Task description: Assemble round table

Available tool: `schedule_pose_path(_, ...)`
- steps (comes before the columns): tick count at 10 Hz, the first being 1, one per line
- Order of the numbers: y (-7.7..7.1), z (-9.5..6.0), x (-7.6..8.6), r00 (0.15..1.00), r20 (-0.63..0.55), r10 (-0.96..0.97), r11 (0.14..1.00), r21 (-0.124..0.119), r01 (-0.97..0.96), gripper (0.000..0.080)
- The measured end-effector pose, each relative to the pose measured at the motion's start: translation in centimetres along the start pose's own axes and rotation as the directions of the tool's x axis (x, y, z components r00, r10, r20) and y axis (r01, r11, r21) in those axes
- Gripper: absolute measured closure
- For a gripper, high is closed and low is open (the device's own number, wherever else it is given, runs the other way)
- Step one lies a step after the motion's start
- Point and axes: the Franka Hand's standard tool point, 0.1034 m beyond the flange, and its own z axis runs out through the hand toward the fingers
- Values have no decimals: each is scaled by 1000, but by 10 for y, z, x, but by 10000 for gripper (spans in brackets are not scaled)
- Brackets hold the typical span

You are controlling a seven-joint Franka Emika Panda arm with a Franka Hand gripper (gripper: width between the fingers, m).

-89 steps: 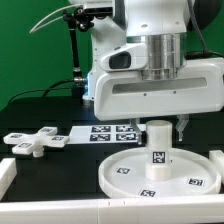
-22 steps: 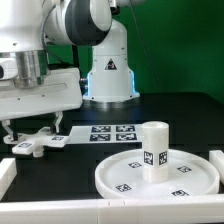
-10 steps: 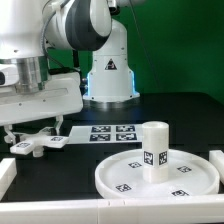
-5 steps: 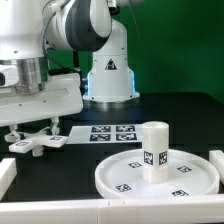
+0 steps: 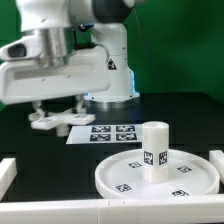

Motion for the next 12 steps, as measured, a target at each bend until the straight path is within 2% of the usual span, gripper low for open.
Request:
schedule_pose_path(1, -18, -14, 19, 1000, 2, 14, 1000, 8, -14, 354)
schedule_pose_path(3, -41, -36, 58, 995, 1, 103, 994, 25, -103, 354)
schedule_pose_path(4, -50, -39, 69, 992, -4, 124, 992, 5, -124, 354)
schedule_pose_path(6, -49, -36, 65, 995, 3, 97, 995, 10, -97, 353)
schedule_pose_path(8, -53, -38, 69, 997, 6, 82, 997, 11, -83, 353)
schedule_pose_path(10, -77, -52, 98, 997, -16, 70, 997, 18, -69, 353)
schedule_pose_path(12, -103, -51, 122, 998, -30, 58, 998, 23, -58, 353)
